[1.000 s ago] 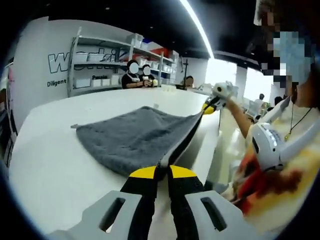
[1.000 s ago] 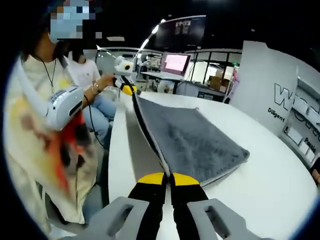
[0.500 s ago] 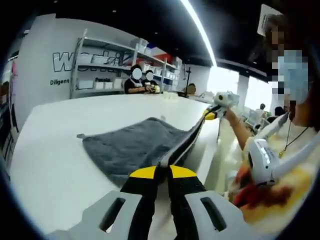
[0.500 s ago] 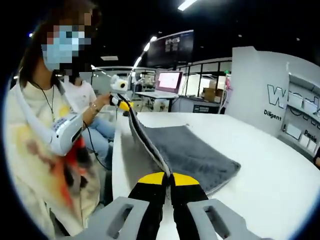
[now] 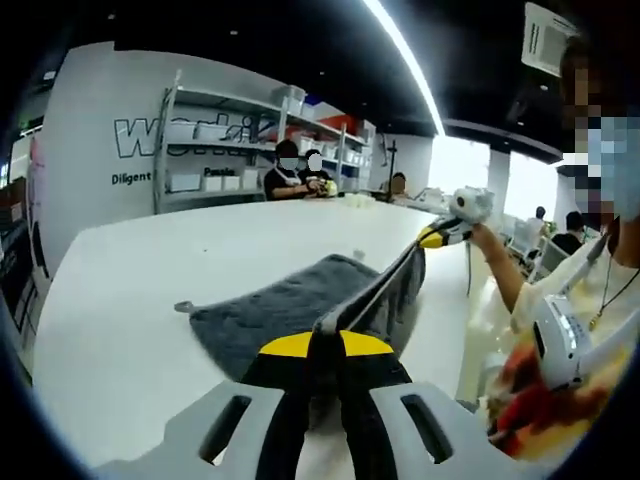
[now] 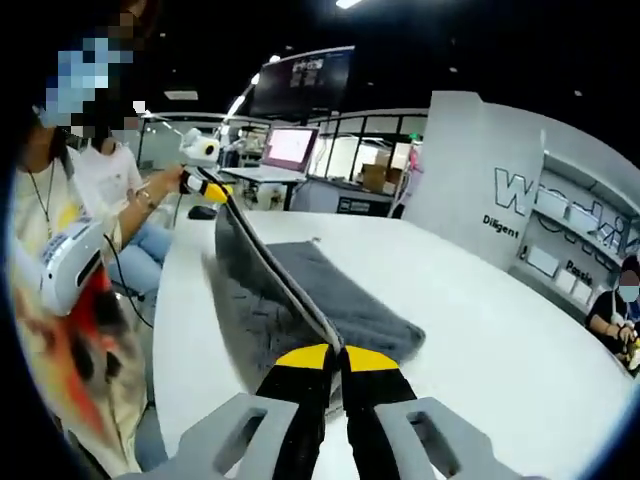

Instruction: Fold the towel on the table until its edges align and the towel forms a compact rectangular stack.

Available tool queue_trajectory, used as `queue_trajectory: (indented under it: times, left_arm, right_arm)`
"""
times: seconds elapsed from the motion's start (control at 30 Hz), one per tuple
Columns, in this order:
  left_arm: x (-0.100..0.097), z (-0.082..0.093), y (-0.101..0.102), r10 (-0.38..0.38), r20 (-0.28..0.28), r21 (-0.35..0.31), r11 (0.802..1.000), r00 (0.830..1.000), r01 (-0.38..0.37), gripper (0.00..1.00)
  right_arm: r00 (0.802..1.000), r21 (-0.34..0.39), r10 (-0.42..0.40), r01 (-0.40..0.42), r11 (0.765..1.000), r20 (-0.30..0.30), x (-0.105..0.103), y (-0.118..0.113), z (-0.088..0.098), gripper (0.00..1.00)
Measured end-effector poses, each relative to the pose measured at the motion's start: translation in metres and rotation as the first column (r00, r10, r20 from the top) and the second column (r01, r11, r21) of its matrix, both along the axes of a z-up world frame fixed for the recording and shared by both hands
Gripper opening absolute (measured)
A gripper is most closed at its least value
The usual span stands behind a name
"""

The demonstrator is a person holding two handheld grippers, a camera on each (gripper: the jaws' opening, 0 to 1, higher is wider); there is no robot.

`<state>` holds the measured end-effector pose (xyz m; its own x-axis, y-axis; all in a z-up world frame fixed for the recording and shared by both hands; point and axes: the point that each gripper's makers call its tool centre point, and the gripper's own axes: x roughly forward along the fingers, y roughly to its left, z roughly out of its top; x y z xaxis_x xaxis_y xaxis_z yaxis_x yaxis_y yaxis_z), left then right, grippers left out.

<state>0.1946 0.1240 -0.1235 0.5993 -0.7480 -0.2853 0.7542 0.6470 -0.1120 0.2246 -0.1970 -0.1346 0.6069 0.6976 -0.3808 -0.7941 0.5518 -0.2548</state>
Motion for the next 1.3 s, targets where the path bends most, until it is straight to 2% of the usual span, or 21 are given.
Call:
queue_trajectory:
  times: [0.17,0.37,0.43,0.57,0.63,0.87,1.07,1.13,1.3]
  left_arm:
    - [0.018,0.005,0.005,0.046,0.042,0.039,0.998,0.998,-0.047,0.08]
    - [0.027,0.013,0.008,0.066,0.052,0.014,0.998,0.996,-0.067,0.08]
    - [0.036,0.028,0.013,0.096,0.088,-0.011,0.995,0.991,-0.096,0.08]
    - [0.042,0.036,0.015,0.118,0.107,-0.026,0.993,0.987,-0.116,0.08]
    - [0.05,0.039,0.018,0.136,0.116,-0.028,0.991,0.984,-0.134,0.08]
    - [0.071,0.038,0.018,0.163,0.122,-0.011,0.987,0.979,-0.163,0.08]
    - [0.09,0.026,0.02,0.177,0.098,0.0,0.984,0.979,-0.178,0.08]
    - [0.097,0.019,0.021,0.181,0.078,0.005,0.983,0.98,-0.182,0.08]
    - [0.115,0.0,0.023,0.19,0.029,0.024,0.981,0.981,-0.191,0.08]
  right_arm:
    - [0.998,-0.02,-0.034,0.034,0.999,0.046,0.012,0.004,0.007,0.0]
    - [0.991,-0.044,-0.072,0.078,0.996,0.112,0.02,0.004,0.021,0.0]
    - [0.976,-0.078,-0.087,0.104,0.992,0.2,0.024,0.007,0.039,0.0]
    - [0.964,-0.104,-0.091,0.12,0.987,0.25,0.028,0.01,0.048,0.01]
    - [0.951,-0.141,-0.089,0.136,0.981,0.295,0.034,0.013,0.051,0.01]
    - [0.938,-0.188,-0.103,0.173,0.967,0.331,0.056,0.015,0.047,0.01]
    - [0.947,-0.187,-0.12,0.181,0.966,0.299,0.081,0.016,0.035,0.01]
    - [0.952,-0.191,-0.124,0.182,0.965,0.279,0.09,0.017,0.027,0.01]
    - [0.954,-0.229,-0.126,0.191,0.955,0.271,0.11,0.022,0.009,0.01]
